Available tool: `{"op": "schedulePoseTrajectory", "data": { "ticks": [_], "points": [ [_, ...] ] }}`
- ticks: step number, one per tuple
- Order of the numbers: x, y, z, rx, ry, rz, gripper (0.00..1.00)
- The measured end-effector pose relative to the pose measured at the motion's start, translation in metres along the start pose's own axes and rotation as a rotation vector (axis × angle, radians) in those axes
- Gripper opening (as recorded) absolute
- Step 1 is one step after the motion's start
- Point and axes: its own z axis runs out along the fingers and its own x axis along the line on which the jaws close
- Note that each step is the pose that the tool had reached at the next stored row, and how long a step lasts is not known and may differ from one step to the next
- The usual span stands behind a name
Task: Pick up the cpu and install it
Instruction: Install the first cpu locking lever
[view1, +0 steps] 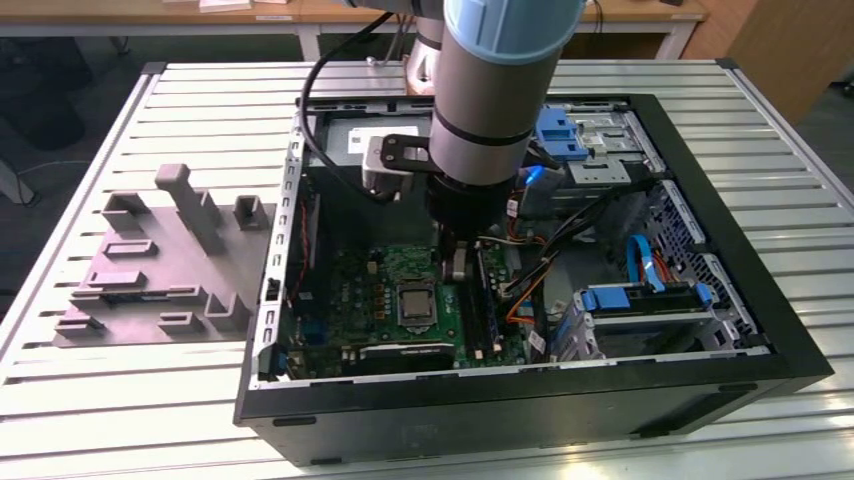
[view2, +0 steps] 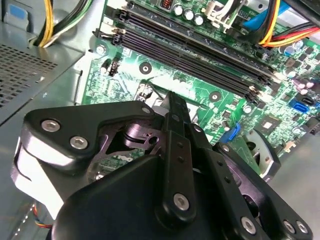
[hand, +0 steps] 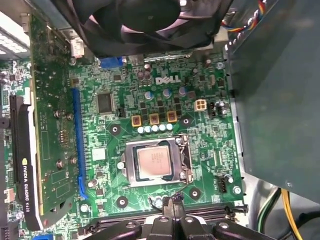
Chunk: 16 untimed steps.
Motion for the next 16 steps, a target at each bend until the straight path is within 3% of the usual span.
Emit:
{"op": "schedulePoseTrajectory", "data": {
  "ticks": [8, 16],
  "points": [
    [0.0046, -0.0007, 0.0064, 0.0004, 0.0032, -0.054, 0.11],
    [0.0095, 0.0006, 0.0072, 0.0083, 0.004, -0.079, 0.11]
  ]
}}
